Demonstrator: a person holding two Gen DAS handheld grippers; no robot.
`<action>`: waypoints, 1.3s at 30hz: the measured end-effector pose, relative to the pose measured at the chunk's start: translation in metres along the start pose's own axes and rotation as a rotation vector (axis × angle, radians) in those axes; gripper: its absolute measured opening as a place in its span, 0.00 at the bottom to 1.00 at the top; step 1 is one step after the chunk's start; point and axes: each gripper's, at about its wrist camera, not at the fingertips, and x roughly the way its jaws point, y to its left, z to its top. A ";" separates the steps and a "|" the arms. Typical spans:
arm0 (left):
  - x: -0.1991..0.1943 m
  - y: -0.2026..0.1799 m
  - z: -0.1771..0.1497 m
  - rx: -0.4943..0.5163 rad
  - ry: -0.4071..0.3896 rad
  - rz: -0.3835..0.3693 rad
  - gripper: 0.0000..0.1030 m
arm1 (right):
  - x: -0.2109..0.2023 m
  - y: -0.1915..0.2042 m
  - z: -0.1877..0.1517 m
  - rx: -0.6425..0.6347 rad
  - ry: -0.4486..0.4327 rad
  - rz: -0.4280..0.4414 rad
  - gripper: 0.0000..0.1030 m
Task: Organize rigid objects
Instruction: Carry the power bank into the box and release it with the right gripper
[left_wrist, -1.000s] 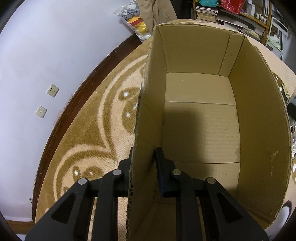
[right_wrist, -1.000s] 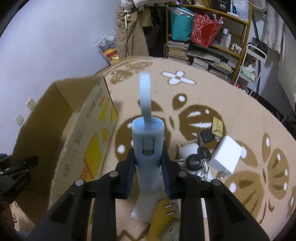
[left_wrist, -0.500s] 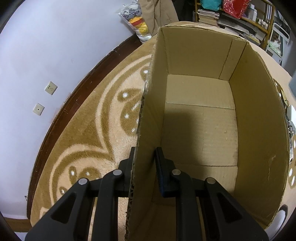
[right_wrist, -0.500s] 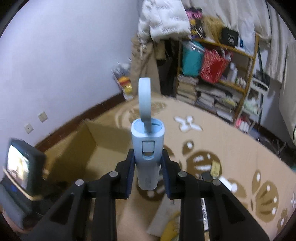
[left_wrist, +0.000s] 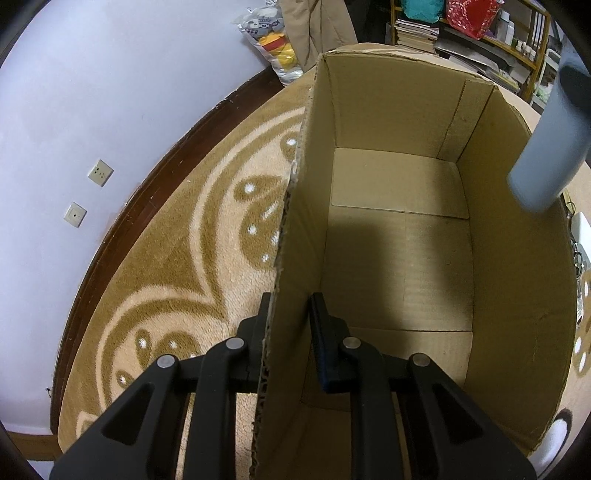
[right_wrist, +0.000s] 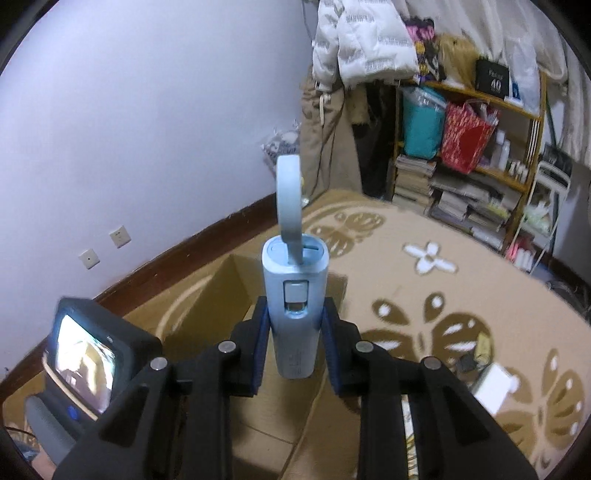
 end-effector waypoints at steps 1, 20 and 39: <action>0.000 0.001 0.000 -0.006 0.003 0.000 0.17 | 0.004 -0.001 -0.003 0.003 0.010 0.006 0.28; 0.002 -0.002 0.000 -0.005 0.014 0.018 0.17 | 0.031 -0.009 -0.027 0.047 0.103 0.031 0.28; 0.001 0.002 0.000 -0.012 0.014 -0.006 0.17 | -0.001 -0.074 -0.038 0.124 0.095 -0.082 0.83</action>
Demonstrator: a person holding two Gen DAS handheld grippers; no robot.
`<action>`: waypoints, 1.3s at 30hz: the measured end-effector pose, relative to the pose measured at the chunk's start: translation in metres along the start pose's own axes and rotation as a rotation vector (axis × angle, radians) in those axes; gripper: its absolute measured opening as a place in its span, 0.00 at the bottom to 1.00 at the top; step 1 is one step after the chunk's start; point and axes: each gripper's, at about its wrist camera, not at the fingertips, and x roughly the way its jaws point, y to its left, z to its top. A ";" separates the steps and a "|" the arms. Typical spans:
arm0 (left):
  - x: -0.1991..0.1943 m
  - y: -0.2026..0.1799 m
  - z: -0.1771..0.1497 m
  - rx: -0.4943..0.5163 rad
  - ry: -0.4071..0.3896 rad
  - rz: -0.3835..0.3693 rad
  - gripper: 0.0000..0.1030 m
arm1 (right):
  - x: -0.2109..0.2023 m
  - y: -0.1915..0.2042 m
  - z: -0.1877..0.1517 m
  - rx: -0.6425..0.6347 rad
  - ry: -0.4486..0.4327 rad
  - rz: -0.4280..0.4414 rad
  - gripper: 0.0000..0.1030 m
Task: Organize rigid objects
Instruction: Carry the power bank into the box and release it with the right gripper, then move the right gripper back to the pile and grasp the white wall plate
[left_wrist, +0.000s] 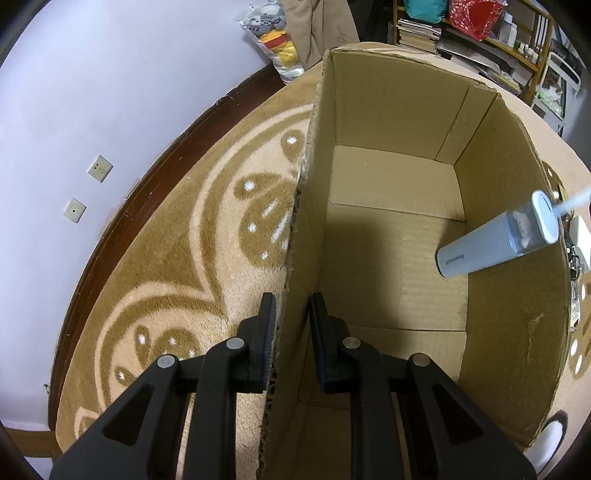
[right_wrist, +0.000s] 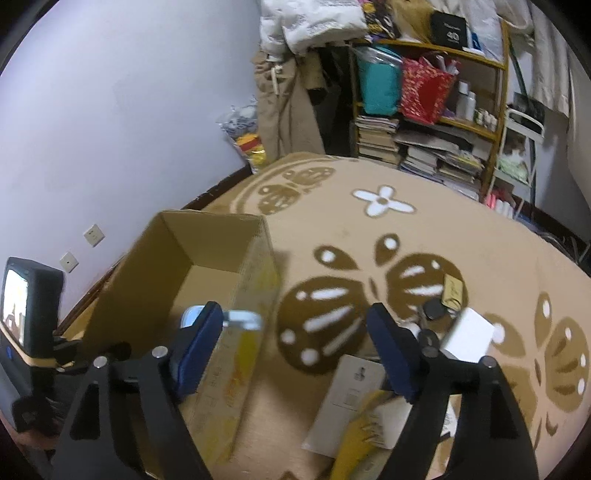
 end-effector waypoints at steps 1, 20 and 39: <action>0.000 0.000 0.000 -0.001 0.000 -0.002 0.17 | 0.002 -0.004 -0.001 0.008 0.011 -0.008 0.83; 0.000 0.000 -0.001 0.004 0.000 0.006 0.17 | 0.054 -0.049 -0.030 0.147 0.227 -0.024 0.83; 0.000 -0.002 -0.001 0.005 0.006 0.007 0.17 | 0.090 -0.061 -0.039 0.201 0.377 -0.024 0.83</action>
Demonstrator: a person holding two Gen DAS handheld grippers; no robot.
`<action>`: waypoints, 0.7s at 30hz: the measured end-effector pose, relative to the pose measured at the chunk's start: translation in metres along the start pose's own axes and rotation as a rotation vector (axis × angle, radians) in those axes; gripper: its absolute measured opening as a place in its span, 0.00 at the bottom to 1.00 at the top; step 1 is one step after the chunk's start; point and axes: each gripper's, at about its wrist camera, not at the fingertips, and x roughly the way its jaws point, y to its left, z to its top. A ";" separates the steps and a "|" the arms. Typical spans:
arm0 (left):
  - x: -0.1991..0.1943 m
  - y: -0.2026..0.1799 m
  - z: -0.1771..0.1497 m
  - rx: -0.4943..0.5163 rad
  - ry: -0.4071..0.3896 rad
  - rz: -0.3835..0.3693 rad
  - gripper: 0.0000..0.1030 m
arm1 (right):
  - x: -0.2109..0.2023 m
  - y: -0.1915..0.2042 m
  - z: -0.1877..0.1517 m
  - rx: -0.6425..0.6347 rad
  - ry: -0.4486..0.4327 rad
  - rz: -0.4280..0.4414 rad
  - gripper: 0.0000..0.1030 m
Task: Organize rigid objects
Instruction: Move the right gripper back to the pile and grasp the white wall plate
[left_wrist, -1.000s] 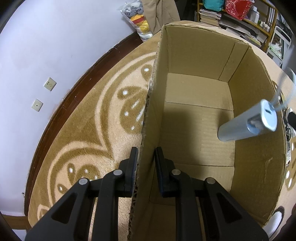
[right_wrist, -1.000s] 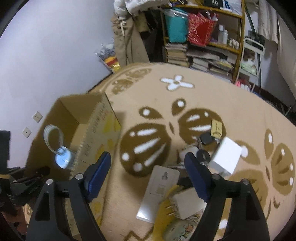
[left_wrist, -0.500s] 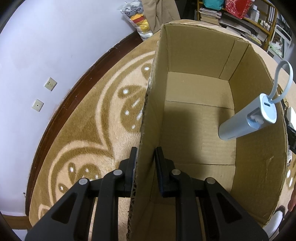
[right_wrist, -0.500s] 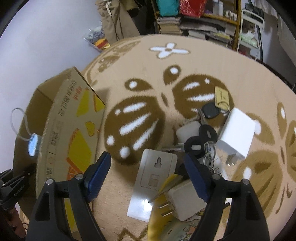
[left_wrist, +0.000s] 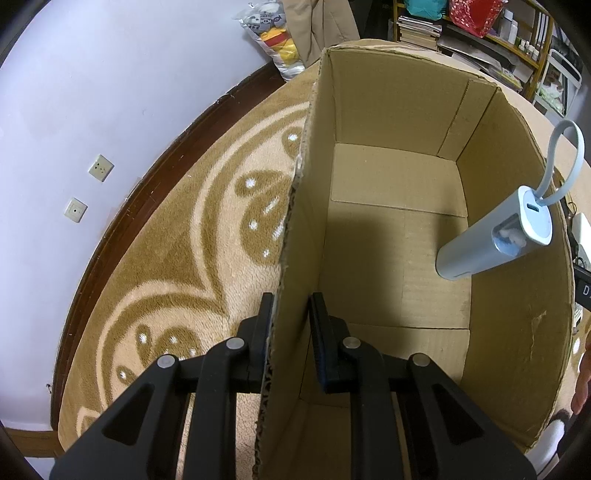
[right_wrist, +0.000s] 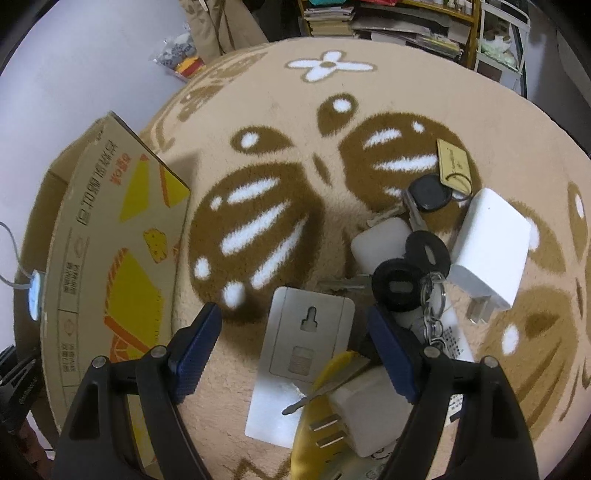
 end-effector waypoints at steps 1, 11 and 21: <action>0.000 0.000 0.000 0.001 0.000 0.000 0.17 | 0.001 0.000 0.001 0.001 0.005 0.000 0.83; 0.000 0.000 0.000 0.000 0.001 -0.001 0.17 | 0.022 0.008 0.001 -0.047 0.034 -0.052 0.76; 0.000 0.000 0.000 0.006 -0.003 0.003 0.17 | 0.019 0.018 -0.005 -0.089 -0.059 -0.124 0.52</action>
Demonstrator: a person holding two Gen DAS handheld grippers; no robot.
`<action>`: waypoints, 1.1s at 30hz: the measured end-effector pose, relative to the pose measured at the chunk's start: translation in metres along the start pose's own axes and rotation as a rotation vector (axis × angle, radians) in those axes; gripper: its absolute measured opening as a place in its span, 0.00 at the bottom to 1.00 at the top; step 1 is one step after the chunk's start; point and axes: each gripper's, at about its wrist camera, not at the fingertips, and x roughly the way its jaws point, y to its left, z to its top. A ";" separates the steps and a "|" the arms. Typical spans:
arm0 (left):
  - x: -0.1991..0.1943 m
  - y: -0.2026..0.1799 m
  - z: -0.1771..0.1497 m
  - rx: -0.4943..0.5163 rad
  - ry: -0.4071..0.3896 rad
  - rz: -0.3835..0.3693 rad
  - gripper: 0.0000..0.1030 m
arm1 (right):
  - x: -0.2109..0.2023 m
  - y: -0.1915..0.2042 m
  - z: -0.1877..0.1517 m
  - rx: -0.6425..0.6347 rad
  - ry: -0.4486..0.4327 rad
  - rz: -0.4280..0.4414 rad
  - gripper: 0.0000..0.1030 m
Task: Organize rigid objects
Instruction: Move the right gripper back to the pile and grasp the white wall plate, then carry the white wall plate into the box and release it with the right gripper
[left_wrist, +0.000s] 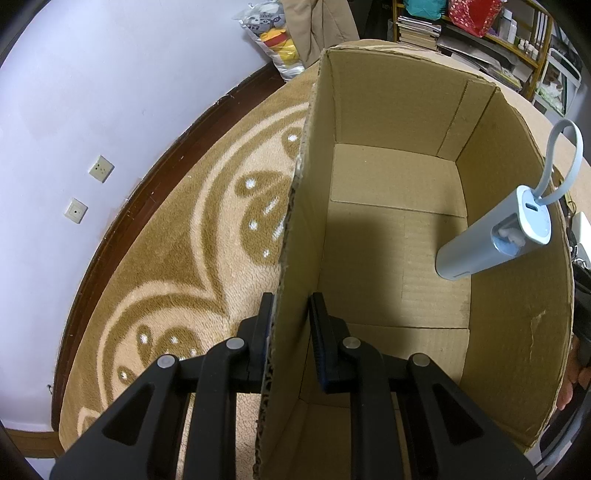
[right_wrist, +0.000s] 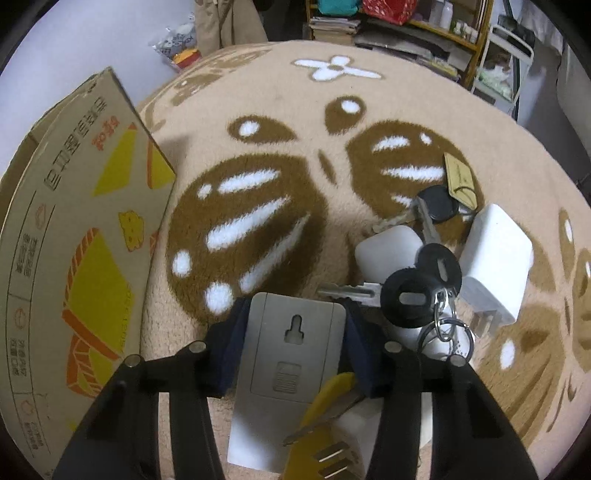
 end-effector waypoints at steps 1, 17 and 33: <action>0.000 0.000 0.000 0.001 0.000 0.000 0.17 | -0.002 0.001 0.000 0.000 -0.011 0.000 0.52; 0.001 0.002 0.000 -0.006 0.003 -0.005 0.17 | -0.080 0.024 0.017 -0.003 -0.326 0.028 0.50; 0.002 0.004 0.000 -0.009 0.005 -0.009 0.17 | -0.174 0.045 0.059 -0.041 -0.564 0.115 0.50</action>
